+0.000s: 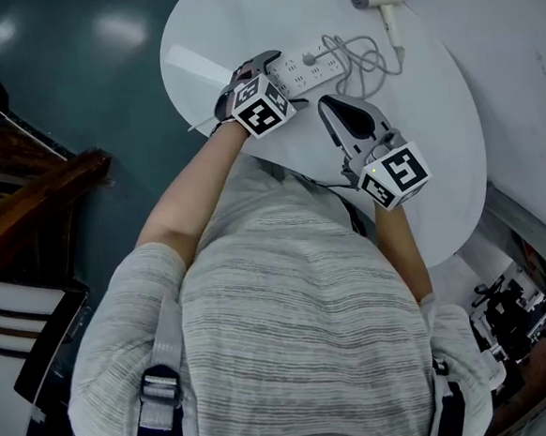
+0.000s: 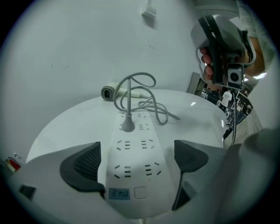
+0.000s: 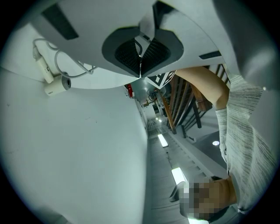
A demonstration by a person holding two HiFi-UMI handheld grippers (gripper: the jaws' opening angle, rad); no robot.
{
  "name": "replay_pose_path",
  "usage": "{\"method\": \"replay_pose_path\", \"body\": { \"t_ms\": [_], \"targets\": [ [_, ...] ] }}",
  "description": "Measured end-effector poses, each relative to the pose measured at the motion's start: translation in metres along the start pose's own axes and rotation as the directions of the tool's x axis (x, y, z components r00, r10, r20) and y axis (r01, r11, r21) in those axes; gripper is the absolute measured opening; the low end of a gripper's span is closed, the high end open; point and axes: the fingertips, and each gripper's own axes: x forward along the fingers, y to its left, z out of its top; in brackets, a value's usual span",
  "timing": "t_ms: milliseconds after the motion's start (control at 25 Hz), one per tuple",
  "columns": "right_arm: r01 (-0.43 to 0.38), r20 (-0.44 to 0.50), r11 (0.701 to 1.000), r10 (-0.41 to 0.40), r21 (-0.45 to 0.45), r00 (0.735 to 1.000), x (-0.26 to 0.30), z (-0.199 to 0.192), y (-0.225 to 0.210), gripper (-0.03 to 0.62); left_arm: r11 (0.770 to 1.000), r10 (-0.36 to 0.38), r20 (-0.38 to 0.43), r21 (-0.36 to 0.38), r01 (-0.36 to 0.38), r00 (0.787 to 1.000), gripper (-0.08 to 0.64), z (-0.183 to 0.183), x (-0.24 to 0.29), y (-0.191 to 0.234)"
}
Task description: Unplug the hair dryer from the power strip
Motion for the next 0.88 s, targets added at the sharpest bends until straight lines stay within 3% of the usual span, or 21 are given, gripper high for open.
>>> {"method": "replay_pose_path", "body": {
  "t_ms": [560, 720, 880],
  "targets": [
    [0.009, -0.012, 1.000, -0.009, 0.012, 1.000, 0.001, -0.001, -0.002, 0.026, 1.000, -0.017, -0.142, 0.014, 0.019, 0.990, 0.509, -0.029, 0.020, -0.001],
    [0.009, -0.019, 1.000, -0.009, 0.009, 1.000, 0.003, 0.000, -0.005, 0.026, 1.000, -0.012, -0.121, 0.010, 0.014, 0.993, 0.509, -0.029, 0.021, 0.000],
    [0.008, -0.032, 1.000, -0.008, 0.008, 0.999, 0.006, -0.003, -0.008, 0.026, 1.000, 0.002, -0.036, 0.007, -0.002, 0.999, 0.509, -0.027, 0.021, 0.000]
  ]
}}
